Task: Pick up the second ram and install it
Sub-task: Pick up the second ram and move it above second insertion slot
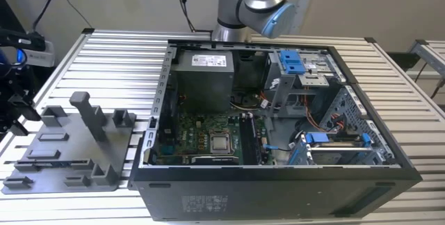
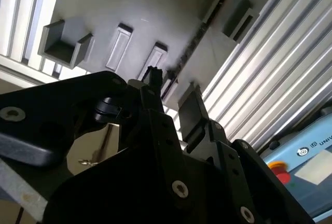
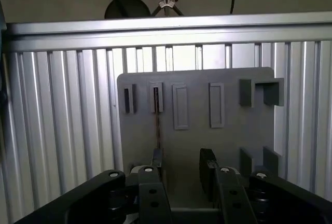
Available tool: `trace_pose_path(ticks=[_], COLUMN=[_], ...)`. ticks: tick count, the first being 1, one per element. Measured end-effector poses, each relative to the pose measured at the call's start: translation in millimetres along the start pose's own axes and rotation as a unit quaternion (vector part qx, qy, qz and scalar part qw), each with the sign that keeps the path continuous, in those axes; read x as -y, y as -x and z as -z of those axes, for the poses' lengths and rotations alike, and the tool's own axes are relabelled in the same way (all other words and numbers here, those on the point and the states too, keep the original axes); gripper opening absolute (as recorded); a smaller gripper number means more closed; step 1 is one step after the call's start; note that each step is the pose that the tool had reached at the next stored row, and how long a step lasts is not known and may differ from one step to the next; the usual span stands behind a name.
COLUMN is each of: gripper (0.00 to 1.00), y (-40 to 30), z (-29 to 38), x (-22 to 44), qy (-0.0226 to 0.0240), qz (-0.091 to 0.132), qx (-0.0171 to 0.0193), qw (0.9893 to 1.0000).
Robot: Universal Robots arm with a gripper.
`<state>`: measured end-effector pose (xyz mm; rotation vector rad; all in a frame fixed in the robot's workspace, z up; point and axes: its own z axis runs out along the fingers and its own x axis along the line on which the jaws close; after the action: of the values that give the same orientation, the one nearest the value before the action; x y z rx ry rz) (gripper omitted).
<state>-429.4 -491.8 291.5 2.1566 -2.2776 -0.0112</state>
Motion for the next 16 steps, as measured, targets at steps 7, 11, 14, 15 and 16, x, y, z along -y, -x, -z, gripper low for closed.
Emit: trace_pose_path(ticks=[7,11,14,15,16], gripper=[0.42,0.42,0.42,0.42,0.42], y=[-6.5,-6.7,-6.8,-6.8,-6.7], z=[-8.8,-10.5,-11.7,-12.7,-13.8], x=[3.5,3.9,4.1,4.2,4.5], qy=[0.0079,0.009,0.0088,0.0088,0.0088], qz=[0.0,0.0,0.0,0.0,0.0], qx=[-0.0005,-0.0003,-0.0015,-0.0019,-0.0022], qw=[1.0,1.0,1.0,1.0,1.0])
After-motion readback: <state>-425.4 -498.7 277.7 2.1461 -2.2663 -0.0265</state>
